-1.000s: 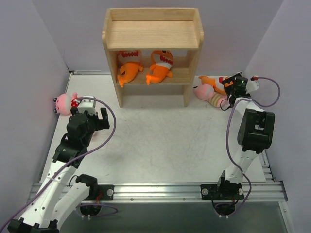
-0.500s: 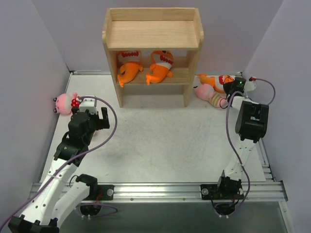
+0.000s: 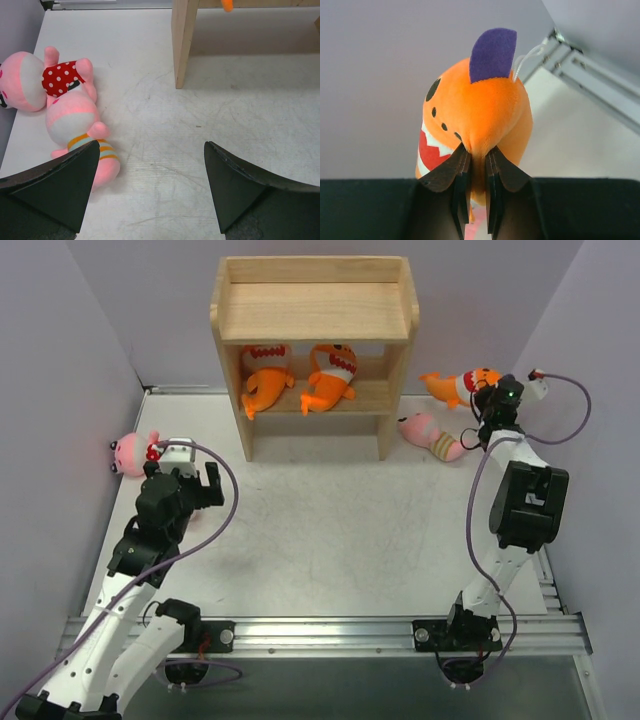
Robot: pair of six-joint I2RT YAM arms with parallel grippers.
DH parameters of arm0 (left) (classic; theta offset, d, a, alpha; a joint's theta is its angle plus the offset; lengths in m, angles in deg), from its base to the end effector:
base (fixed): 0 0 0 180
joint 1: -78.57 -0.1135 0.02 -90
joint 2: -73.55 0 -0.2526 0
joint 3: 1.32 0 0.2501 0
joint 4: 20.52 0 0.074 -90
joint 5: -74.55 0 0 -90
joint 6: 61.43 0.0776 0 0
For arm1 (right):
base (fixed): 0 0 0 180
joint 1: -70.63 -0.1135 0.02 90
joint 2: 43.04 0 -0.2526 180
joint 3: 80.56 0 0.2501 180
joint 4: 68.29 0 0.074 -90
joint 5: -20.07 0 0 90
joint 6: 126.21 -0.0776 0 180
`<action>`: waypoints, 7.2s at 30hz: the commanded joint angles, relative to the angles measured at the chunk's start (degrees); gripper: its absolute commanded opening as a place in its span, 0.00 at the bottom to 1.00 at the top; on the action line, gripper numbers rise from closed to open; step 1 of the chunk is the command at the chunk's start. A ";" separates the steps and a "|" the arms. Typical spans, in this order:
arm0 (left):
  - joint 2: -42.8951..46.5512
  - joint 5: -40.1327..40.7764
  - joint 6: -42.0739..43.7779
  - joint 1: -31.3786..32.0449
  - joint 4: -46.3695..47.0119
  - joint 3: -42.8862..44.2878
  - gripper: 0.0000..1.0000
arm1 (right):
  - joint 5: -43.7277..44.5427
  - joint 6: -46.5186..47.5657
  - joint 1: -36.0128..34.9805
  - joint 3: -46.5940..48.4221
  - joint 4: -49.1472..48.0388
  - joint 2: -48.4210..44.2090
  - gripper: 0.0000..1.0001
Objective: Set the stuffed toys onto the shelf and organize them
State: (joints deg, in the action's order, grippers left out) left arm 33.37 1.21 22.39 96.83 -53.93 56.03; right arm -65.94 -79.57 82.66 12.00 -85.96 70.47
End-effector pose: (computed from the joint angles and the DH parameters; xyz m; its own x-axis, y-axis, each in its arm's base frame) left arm 0.2049 -0.0442 0.3088 -0.2682 -0.0201 -0.9632 0.0100 0.9997 -0.0236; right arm 0.4933 -0.1106 0.2470 0.1487 0.6686 -0.7286 0.2390 0.6906 0.6826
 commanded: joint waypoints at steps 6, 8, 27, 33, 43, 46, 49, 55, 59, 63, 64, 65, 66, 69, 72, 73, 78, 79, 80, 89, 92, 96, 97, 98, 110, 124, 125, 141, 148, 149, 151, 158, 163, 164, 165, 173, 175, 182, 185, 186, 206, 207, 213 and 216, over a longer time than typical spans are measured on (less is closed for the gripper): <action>1.95 -0.14 0.81 -0.24 1.69 0.13 0.94 | 7.43 10.30 -1.39 0.62 9.11 -19.61 0.00; 2.56 -0.06 0.81 -0.24 1.77 0.13 0.94 | 8.57 11.09 -1.49 -1.40 14.46 -25.06 0.00; 0.46 -1.11 0.37 2.48 1.77 0.39 0.93 | -20.14 29.55 -14.02 -11.60 56.08 -53.83 0.00; 1.51 -1.37 0.46 2.30 1.51 0.22 0.93 | -21.39 30.87 -25.36 -14.26 52.30 -48.41 0.00; 3.97 -1.46 0.55 1.51 0.54 0.04 0.93 | -24.98 42.11 -37.17 -6.17 48.78 -27.40 0.00; 4.06 -1.20 0.46 1.43 0.37 0.04 0.93 | -25.09 46.76 -39.01 -3.89 49.21 -21.51 0.00; 4.24 -1.02 0.46 1.25 0.37 0.13 0.93 | -22.02 49.75 -40.95 0.50 51.76 -15.79 0.07; 4.24 -1.55 0.46 1.07 0.63 0.04 0.93 | -15.95 51.61 -41.39 2.98 51.15 -11.30 0.35; 4.32 -1.55 0.46 1.07 0.63 0.04 0.93 | -11.56 51.27 -41.91 2.36 50.19 -12.69 0.48; 4.41 -1.81 0.37 0.99 0.55 -0.04 0.93 | -7.78 48.81 -43.05 0.08 47.29 -16.03 0.52; 4.50 -1.90 0.46 0.99 0.54 -0.04 0.93 | -6.72 48.11 -43.58 -1.14 46.67 -16.83 0.53; 4.50 -2.07 0.37 0.99 0.63 0.04 0.93 | -5.93 47.58 -43.85 -1.76 45.10 -17.62 0.54; 4.50 -2.25 0.37 0.99 0.72 0.04 0.93 | -4.88 46.53 -44.02 -2.38 44.22 -19.37 0.55; 4.68 -2.43 0.37 0.99 0.63 0.04 0.93 | -4.16 44.59 -44.55 -4.66 41.31 -22.53 0.55; 5.29 -2.34 0.20 0.99 0.54 -0.04 0.93 | 0.40 43.44 -45.25 -5.81 40.08 -24.74 0.55; 5.38 -2.25 0.29 0.99 0.46 0.04 0.93 | 1.28 42.57 -45.52 -5.90 39.90 -25.27 0.55; 6.08 -2.34 -0.06 0.99 0.46 0.04 0.93 | 3.30 36.07 -47.71 -9.58 33.41 -31.77 0.55; 6.17 -2.34 0.02 0.99 0.37 0.13 0.93 | 4.26 34.93 -48.24 -9.94 32.09 -32.56 0.55; 6.26 -2.43 -0.06 0.99 0.37 0.04 0.93 | 6.54 32.31 -48.68 -10.38 28.60 -33.78 0.56; 8.10 -2.69 -0.59 0.99 0.19 -0.13 0.93 | 16.84 20.15 -49.39 -13.11 6.61 -32.85 0.67; 8.63 -3.04 -0.68 0.99 0.46 -0.13 0.93 | 19.38 18.92 -49.39 -10.05 4.05 -29.25 0.70; 9.33 -3.04 -0.77 1.07 0.46 -0.22 0.93 | 20.35 18.22 -48.86 -6.00 1.85 -25.10 0.71; 9.42 -2.87 -0.86 1.07 0.37 -0.22 0.93 | 21.05 17.69 -48.68 -5.38 1.50 -24.40 0.71; 9.60 -2.87 -0.77 1.07 0.37 -0.22 0.94 | 21.58 17.25 -48.33 -4.85 0.27 -23.09 0.71; 11.44 -2.25 -0.68 2.30 0.46 -0.40 0.94 | 24.84 12.94 -46.49 -0.19 -7.03 -13.85 0.69; 12.41 -2.08 -0.33 2.66 0.37 -0.40 0.94 | 26.51 10.57 -46.57 3.15 -8.62 -6.38 0.67; 12.41 -2.08 -0.33 2.66 0.46 -0.48 0.94 | 25.81 10.74 -46.57 3.50 -8.70 -6.03 0.67; 13.11 -2.08 -0.24 3.01 0.28 -0.48 0.94 | 21.41 15.93 -47.80 10.97 -6.51 -0.05 0.47; 13.47 -2.08 -0.24 3.18 0.11 -0.48 0.94 | 23.69 21.55 -49.21 12.73 -4.93 -0.57 0.08; 13.47 -1.99 -0.24 3.18 0.11 -0.48 0.94 | 24.31 23.47 -49.38 12.91 -4.84 -0.66 0.01; 13.55 -1.99 -0.24 3.18 0.19 -0.57 0.94 | 25.10 25.50 -50.09 13.08 -4.66 -1.10 0.00; 13.64 -2.08 -0.24 3.36 0.11 -0.48 0.94 | 29.76 35.87 -53.16 15.89 -4.13 -0.58 0.00; 13.64 -2.16 -0.33 3.36 0.11 -0.48 0.94 | 30.64 39.13 -53.96 18.62 -2.99 0.83 0.00; 13.55 -2.16 -0.24 3.36 0.19 -0.48 0.94 | 30.64 39.13 -54.04 19.14 -2.82 1.01 0.00; 13.64 -2.08 -0.24 3.36 0.11 -0.48 0.94 | 30.47 39.13 -53.96 19.24 -3.08 1.09 0.00; 13.64 -2.08 -0.24 3.45 0.11 -0.57 0.94 | 33.71 37.21 -53.96 21.96 -0.79 3.91 0.00; 13.73 -1.99 -0.15 3.45 0.02 -0.48 0.94 | 34.24 36.85 -53.96 21.08 -1.76 3.56 0.00; 13.64 -2.08 -0.24 3.45 -0.07 -0.48 0.94 | 35.12 37.55 -53.78 19.59 -3.25 1.98 0.00; 13.64 -2.08 -0.24 3.45 -0.07 -0.57 0.94 | 35.21 38.52 -53.52 19.85 -3.43 1.62 0.00; 13.64 -2.08 -0.15 3.45 0.02 -0.57 0.94 | 35.04 38.87 -53.34 19.94 -3.26 1.80 0.00; 13.46 -2.16 -0.24 3.45 0.02 -0.57 0.94 | 27.12 38.17 -52.99 20.65 -4.92 4.44 0.21; 13.38 -2.16 -0.15 3.53 0.02 -0.66 0.94 | 27.30 37.82 -52.99 20.38 -5.01 4.09 0.25; 13.38 -2.25 -0.15 3.45 0.11 -0.57 0.94 | 28.97 36.32 -52.55 16.96 -6.33 1.72 0.40; 13.20 -2.34 -0.15 3.54 0.02 -0.57 0.94 | 29.06 35.53 -52.29 15.81 -6.42 0.83 0.45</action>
State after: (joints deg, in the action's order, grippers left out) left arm 46.55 -1.06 21.78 100.02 -54.42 55.15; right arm -37.77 -42.58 29.79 29.05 -90.25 74.71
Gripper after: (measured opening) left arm 0.938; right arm 0.441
